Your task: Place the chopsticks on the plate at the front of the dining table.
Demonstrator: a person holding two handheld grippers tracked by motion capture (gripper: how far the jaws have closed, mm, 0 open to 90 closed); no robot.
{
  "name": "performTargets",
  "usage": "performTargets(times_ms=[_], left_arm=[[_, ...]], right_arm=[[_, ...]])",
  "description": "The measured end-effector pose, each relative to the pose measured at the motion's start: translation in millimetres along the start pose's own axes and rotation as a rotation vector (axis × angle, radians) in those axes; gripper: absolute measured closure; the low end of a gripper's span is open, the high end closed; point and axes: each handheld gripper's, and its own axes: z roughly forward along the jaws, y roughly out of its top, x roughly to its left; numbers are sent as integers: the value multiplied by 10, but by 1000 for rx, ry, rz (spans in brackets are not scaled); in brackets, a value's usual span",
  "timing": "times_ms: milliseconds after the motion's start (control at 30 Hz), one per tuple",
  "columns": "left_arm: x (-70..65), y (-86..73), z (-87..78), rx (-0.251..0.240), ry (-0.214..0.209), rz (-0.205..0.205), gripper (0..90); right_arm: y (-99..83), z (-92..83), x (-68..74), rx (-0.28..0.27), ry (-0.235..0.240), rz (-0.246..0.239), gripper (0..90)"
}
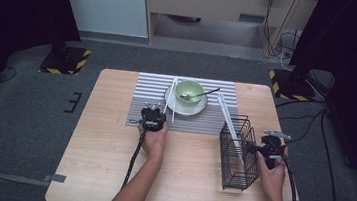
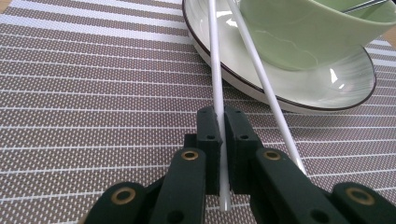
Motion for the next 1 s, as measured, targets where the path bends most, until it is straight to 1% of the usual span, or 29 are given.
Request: performTargets(times_ms=[133, 200, 300, 700, 1000], left_arm=[[-16, -5, -1, 3, -11, -3, 837], [-43, -10, -8, 1, -19, 4, 803], [-52, -12, -7, 1, -23, 14, 806], [-64, 2, 24, 7, -44, 9, 818], [-55, 2, 37, 7, -57, -4, 822]], right_arm=[[0, 0, 0, 0, 0, 0, 57], [0, 1, 0, 0, 0, 0, 57], [0, 1, 0, 0, 0, 0, 57], [1, 1, 0, 1, 0, 0, 56], [1, 1, 0, 0, 0, 0, 56]])
